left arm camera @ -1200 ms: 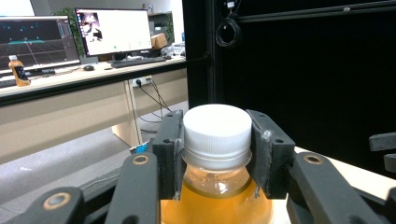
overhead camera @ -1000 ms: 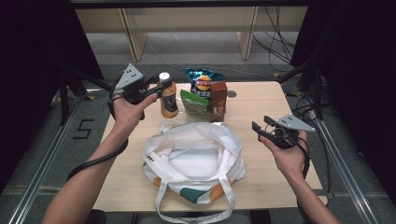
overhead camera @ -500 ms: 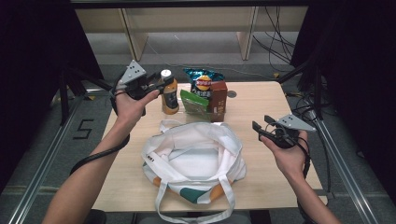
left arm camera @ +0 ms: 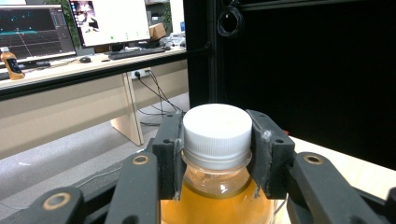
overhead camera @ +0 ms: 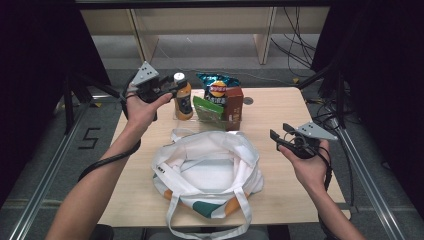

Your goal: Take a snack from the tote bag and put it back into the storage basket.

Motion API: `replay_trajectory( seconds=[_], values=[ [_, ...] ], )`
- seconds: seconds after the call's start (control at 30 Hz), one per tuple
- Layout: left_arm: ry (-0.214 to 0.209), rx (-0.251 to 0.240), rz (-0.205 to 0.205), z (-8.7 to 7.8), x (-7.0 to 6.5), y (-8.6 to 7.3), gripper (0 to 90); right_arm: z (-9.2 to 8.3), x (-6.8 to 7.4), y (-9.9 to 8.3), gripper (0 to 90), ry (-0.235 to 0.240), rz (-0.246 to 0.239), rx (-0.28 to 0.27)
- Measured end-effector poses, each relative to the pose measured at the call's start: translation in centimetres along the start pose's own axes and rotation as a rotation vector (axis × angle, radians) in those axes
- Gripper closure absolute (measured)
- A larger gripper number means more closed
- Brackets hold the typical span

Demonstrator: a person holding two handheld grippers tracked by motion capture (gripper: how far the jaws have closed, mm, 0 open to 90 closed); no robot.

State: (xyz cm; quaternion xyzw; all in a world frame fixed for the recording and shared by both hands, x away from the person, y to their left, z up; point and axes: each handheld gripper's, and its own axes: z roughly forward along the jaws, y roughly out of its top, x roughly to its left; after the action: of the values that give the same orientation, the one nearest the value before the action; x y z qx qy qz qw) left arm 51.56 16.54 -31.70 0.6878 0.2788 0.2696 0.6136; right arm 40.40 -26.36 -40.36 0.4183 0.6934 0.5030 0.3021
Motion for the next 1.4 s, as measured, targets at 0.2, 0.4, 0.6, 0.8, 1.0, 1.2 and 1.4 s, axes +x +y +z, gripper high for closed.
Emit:
replay_trajectory(
  seconds=[0.2, 0.4, 0.6, 0.8, 1.0, 1.2, 1.4],
  values=[
    [0.002, 0.009, 0.004, 0.5, 0.4, -0.2, 58.7, 0.0, 0.0, 0.0, 45.3, 0.001, 0.0, -0.003],
    [0.006, 0.019, -0.001, 0.9, 0.8, -0.5, 58.7, 0.0, 0.0, 0.0, 45.3, -0.005, -0.004, 0.004],
    [0.013, 0.026, -0.006, 1.5, 1.2, -0.7, 58.7, 0.0, 0.1, -0.1, 45.3, -0.002, 0.0, 0.012],
    [0.017, 0.033, -0.005, 2.1, 1.3, -0.8, 58.7, 0.0, 0.0, -0.1, 45.3, 0.004, -0.005, 0.014],
    [0.028, 0.049, 0.008, 2.5, 1.7, -0.9, 58.7, 0.0, 0.1, -0.1, 45.3, 0.004, 0.01, 0.017],
    [0.034, 0.059, 0.004, 2.8, 2.3, -1.5, 58.7, 0.1, -0.1, -0.2, 45.3, 0.001, 0.003, 0.019],
    [0.036, 0.076, 0.005, 3.1, 2.8, -2.1, 58.7, 0.0, 0.1, -0.2, 45.4, -0.002, 0.01, 0.024]
  ],
)
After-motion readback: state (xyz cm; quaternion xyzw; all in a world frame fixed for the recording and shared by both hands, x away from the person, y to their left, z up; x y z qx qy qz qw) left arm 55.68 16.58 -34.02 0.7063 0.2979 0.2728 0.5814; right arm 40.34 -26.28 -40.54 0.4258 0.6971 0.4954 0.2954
